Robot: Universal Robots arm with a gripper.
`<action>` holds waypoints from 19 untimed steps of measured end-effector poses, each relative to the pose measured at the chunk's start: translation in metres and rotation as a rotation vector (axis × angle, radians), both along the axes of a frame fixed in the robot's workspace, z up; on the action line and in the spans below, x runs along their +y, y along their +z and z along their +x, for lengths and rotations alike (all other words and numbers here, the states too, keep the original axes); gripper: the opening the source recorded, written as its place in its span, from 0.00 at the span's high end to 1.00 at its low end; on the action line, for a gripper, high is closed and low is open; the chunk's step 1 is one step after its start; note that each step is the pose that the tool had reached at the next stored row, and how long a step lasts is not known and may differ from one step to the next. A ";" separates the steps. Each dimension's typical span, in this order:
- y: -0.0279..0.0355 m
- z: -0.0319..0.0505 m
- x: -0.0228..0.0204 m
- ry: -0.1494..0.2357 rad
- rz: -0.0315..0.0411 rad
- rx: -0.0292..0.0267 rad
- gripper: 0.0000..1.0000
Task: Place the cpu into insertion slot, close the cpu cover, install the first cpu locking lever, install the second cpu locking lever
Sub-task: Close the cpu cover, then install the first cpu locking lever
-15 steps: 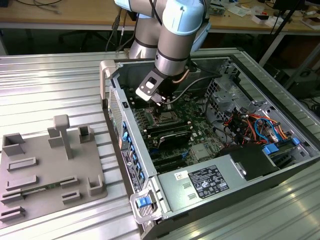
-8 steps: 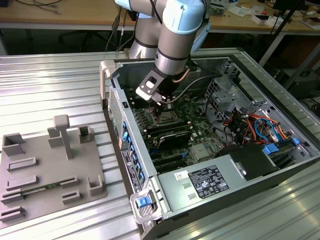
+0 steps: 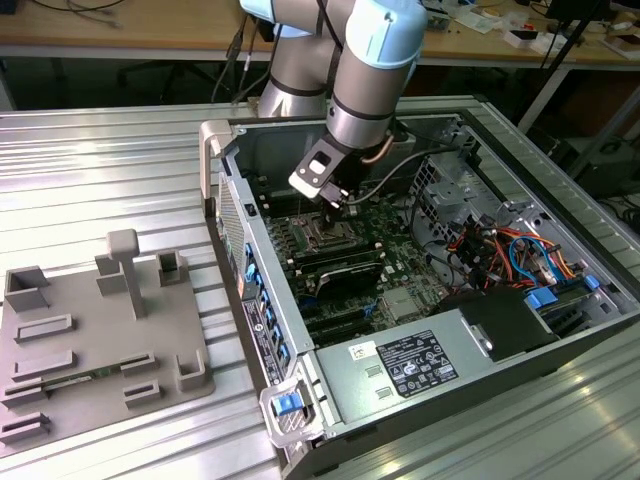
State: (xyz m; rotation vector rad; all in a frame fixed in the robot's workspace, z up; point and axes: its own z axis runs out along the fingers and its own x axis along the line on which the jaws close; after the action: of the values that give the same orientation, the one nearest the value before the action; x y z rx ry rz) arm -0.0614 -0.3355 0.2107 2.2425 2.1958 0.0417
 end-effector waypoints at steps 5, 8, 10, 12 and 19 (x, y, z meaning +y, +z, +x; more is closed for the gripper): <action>0.0000 0.0001 0.0000 0.001 0.0000 0.0000 0.89; 0.0000 0.0001 0.0000 0.002 0.0000 0.0000 0.89; 0.0000 0.0001 0.0000 0.002 0.0000 0.0000 0.89; 0.0000 0.0001 0.0000 0.002 0.0000 0.0001 0.89; 0.0042 0.0001 0.0000 0.002 -0.0001 0.0001 0.89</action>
State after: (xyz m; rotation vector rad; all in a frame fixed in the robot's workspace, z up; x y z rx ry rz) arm -0.0613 -0.3355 0.2148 2.2401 2.1983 0.0415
